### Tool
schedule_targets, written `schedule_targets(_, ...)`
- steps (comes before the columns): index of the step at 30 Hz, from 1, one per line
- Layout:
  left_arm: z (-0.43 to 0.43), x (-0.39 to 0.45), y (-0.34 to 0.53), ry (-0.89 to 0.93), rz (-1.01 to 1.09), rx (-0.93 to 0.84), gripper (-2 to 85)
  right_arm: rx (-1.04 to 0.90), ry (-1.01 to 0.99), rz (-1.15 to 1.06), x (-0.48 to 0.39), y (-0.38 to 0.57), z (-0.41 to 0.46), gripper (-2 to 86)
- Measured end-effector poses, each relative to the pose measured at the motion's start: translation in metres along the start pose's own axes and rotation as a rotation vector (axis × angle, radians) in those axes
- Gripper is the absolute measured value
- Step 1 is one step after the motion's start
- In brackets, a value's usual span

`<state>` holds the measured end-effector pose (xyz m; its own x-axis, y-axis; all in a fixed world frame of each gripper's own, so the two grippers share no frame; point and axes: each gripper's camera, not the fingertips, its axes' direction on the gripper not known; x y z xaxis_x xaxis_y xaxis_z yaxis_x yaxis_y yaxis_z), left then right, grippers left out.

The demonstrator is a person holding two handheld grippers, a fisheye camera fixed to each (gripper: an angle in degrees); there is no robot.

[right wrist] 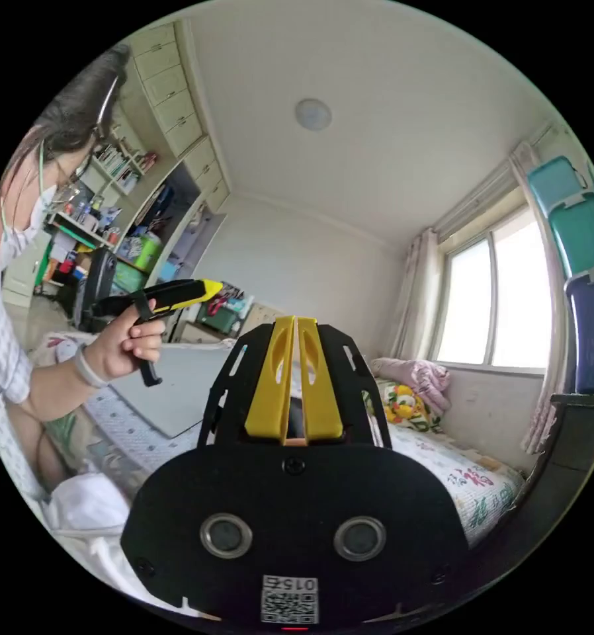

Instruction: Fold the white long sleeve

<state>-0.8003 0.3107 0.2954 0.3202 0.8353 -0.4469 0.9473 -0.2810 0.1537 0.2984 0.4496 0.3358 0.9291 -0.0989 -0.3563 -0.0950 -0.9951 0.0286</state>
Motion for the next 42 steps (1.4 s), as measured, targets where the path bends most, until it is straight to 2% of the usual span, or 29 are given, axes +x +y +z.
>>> schedule_targets(4,-0.071,-0.008,0.069,0.040,-0.096,-0.098,0.2,-0.203,-0.177,0.023,-0.048,0.008,-0.030,6.6)
schedule_targets(8,-0.119,-0.033,0.173,-0.004,-0.264,-0.204,-0.4,-0.366,-0.186,0.066,-0.086,0.024,-0.045,6.9)
schedule_targets(10,-0.142,-0.037,0.252,-0.091,-0.364,-0.275,-0.3,-0.476,-0.200,0.087,-0.109,0.037,-0.049,7.5)
schedule_targets(12,-0.142,-0.031,0.303,-0.106,-0.429,-0.336,0.2,-0.556,-0.185,0.103,-0.122,0.048,-0.050,9.2)
schedule_targets(17,-0.075,0.018,0.368,0.058,-0.451,-0.459,4.3,-0.690,-0.052,0.204,-0.127,0.071,-0.051,11.0)
schedule_targets(23,0.065,0.071,0.365,0.194,-0.345,-0.547,7.1,-0.757,-0.148,0.324,-0.119,0.078,-0.027,13.8)
schedule_targets(25,0.145,0.069,0.361,0.252,-0.334,-0.676,8.4,-0.851,-0.180,0.338,-0.120,0.082,-0.012,13.9)
schedule_targets(29,0.255,0.076,0.370,0.350,-0.293,-0.842,9.2,-0.827,-0.234,0.373,-0.121,0.080,-0.019,12.4)
schedule_targets(31,0.316,0.099,0.396,0.474,-0.268,-1.012,10.0,-0.785,-0.242,0.408,-0.116,0.079,-0.032,9.7)
schedule_targets(33,0.337,0.121,0.415,0.506,-0.204,-1.088,10.4,-0.752,-0.240,0.426,-0.111,0.079,-0.044,6.6)
schedule_targets(37,0.344,0.124,0.441,0.576,-0.299,-1.049,6.7,-0.675,-0.163,0.379,-0.116,0.073,-0.074,4.6)
schedule_targets(42,0.303,0.150,0.417,0.504,-0.224,-0.930,2.8,-0.525,-0.099,0.411,-0.093,0.047,-0.124,3.9)
